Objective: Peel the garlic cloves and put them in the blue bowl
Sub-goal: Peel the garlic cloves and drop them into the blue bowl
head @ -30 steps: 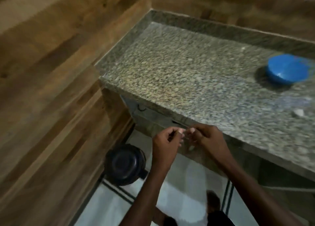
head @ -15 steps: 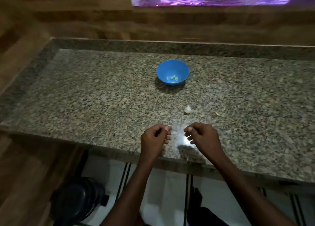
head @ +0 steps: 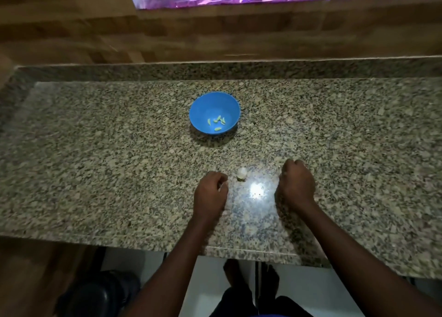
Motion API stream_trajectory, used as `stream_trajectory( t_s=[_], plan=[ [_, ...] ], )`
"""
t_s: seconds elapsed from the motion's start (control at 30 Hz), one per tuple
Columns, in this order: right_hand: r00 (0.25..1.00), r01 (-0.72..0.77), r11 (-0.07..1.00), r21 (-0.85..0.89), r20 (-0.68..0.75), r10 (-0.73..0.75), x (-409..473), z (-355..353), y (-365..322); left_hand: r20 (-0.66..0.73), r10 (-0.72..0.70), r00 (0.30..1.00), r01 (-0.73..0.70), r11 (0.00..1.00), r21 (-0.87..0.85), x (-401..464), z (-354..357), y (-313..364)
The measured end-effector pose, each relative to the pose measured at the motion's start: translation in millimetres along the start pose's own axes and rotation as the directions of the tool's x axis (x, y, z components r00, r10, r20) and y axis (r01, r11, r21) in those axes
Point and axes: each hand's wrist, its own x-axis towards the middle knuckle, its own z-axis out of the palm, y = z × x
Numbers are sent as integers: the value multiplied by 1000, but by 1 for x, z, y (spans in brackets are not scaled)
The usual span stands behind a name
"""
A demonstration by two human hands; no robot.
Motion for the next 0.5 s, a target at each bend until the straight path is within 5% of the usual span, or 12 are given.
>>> stream_trajectory(
  t_s=[0.27, 0.5],
  plan=[
    [963, 260, 862, 435, -185, -197, 62, -43, -104, 36, -4, 999, 6, 998, -60, 28, -10, -17],
    [924, 383, 861, 334, -131, -360, 121, -28, -195, 78, 61, 995, -56, 996, -70, 38, 6, 4]
  ],
)
